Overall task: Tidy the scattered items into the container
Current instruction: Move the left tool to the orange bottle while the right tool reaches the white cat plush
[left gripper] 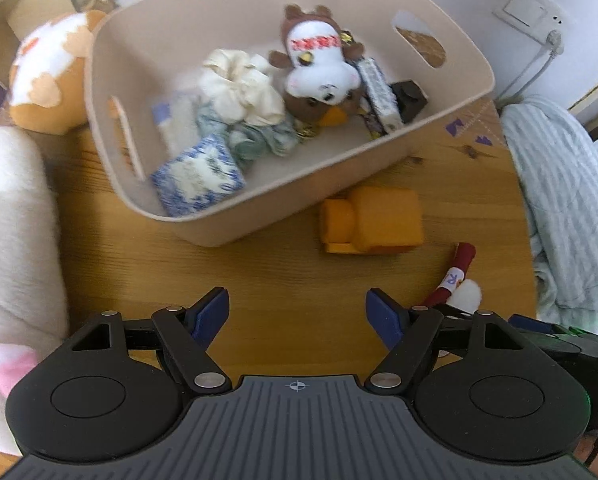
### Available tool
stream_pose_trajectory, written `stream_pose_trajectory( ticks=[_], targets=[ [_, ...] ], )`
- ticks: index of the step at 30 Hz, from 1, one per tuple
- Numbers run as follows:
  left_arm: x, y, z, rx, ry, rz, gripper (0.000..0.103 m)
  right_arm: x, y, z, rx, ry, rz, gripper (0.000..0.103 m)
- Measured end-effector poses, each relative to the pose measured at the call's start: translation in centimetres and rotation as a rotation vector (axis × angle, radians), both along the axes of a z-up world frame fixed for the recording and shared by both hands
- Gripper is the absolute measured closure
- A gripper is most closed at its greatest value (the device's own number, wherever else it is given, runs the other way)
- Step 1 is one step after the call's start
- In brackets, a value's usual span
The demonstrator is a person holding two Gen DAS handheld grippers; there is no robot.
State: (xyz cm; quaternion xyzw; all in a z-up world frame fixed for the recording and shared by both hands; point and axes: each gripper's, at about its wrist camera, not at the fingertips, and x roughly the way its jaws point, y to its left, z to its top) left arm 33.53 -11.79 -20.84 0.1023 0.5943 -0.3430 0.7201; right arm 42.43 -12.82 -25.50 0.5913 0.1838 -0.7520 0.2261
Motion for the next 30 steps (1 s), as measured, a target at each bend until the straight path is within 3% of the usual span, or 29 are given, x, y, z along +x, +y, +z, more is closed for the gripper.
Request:
stream_pose_trajectory(
  ticks=[13, 20, 30],
  targets=[
    [-1.7, -5.4, -1.4, -0.069, 0.031, 0.069, 0.023, -4.7, 3.2, -0.5, 0.009, 0.037, -0.055, 0.007],
    [-0.4, -7.4, -3.4, -0.048, 0.085, 0.17, 0.022, -6.2, 2.9, -1.1, 0.019, 0.035, -0.035, 0.007],
    [0.5, -9.5, -5.1, -0.016, 0.078, 0.203, 0.019, -7.6, 2.6, -2.3, 0.04, 0.022, -0.051, 0.01]
  ],
)
